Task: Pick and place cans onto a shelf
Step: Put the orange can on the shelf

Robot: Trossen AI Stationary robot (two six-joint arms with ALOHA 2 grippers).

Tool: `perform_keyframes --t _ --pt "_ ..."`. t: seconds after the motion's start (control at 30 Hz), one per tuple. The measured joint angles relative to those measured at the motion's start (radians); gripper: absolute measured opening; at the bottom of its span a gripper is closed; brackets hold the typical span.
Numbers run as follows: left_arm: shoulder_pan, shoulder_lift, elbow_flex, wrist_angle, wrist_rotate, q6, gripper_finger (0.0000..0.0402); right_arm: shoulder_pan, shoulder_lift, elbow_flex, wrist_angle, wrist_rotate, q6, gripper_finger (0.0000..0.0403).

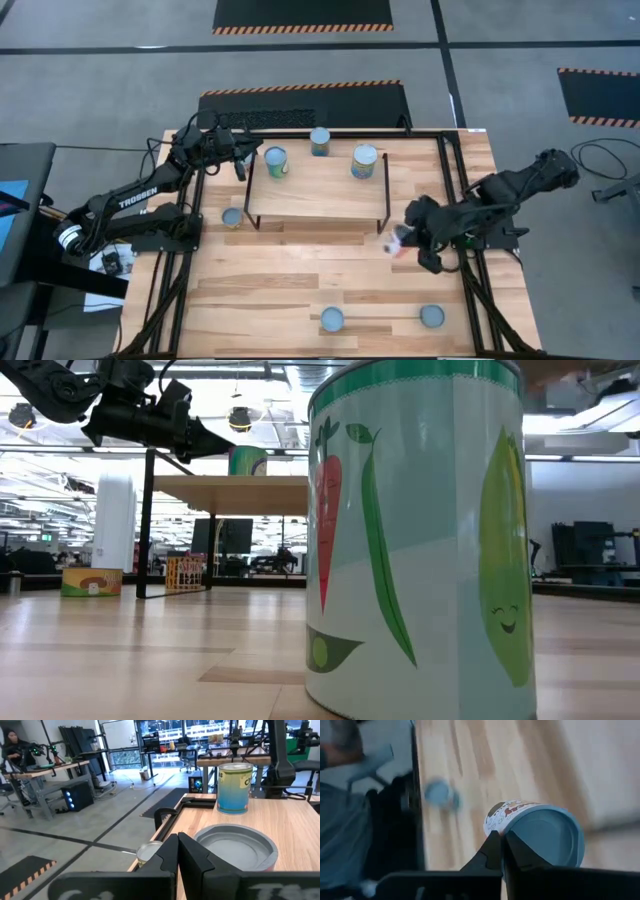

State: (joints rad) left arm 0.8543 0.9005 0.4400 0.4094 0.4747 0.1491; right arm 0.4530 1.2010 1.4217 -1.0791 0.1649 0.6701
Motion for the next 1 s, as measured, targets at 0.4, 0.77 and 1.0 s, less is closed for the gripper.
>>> perform_keyframes --t 0.4,0.77,1.0 --pt "0.000 0.000 0.000 0.000 0.000 -0.005 0.0000 -0.363 0.472 0.521 -0.130 0.043 -0.740 0.0007" --pt "0.000 0.000 0.000 -0.003 0.000 0.004 0.0000 -0.609 0.786 0.794 -0.328 0.024 -1.061 0.0007" --pt "0.000 0.000 0.000 -0.005 0.000 0.005 0.0000 -0.625 0.841 0.807 -0.322 0.011 -1.148 0.0007"
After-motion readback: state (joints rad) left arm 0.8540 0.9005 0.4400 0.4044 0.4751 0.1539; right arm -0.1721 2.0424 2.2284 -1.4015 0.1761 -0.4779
